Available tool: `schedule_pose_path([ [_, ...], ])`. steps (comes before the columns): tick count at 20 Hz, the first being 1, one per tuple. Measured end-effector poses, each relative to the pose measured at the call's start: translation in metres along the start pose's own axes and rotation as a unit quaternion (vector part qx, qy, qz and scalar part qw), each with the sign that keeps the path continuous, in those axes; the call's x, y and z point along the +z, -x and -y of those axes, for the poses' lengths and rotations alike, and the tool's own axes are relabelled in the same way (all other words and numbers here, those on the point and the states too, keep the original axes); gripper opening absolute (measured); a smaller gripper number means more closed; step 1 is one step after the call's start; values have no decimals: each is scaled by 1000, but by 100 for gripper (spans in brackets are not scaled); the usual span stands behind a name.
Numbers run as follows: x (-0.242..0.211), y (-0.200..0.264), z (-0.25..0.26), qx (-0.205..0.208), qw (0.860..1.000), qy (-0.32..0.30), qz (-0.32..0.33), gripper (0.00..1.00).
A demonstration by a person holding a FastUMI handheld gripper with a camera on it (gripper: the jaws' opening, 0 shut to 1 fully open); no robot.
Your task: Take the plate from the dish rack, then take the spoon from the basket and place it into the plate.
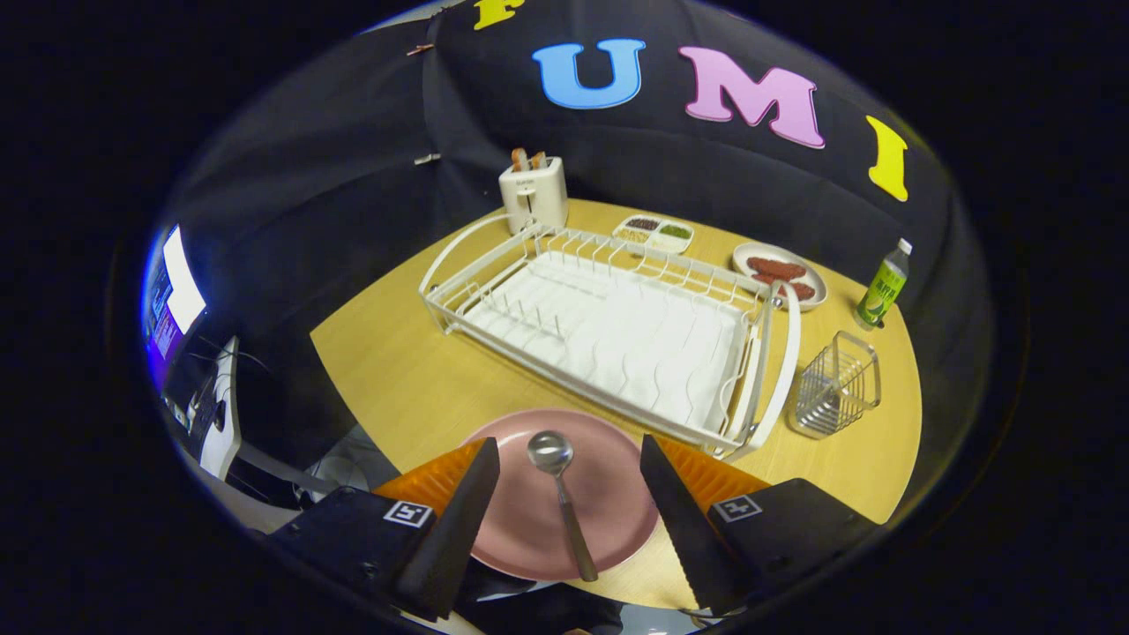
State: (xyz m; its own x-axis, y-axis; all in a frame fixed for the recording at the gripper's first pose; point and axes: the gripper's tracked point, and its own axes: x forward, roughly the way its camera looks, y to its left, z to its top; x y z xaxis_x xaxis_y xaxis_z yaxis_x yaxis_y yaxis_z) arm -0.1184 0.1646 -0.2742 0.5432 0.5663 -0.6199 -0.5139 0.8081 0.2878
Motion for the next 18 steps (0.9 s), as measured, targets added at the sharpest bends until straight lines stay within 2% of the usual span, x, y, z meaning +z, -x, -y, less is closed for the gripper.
schedule_pose_path([
  [4, 94, 35, 17, -38, 993, 12, 109, 99],
  [9, 195, 90, 46, -87, 969, 16, 229, 98],
  [15, 235, 136, 80, -122, 950, 21, 286, 98],
  [18, 234, 148, 93, -126, 949, 20, 288, 98],
])
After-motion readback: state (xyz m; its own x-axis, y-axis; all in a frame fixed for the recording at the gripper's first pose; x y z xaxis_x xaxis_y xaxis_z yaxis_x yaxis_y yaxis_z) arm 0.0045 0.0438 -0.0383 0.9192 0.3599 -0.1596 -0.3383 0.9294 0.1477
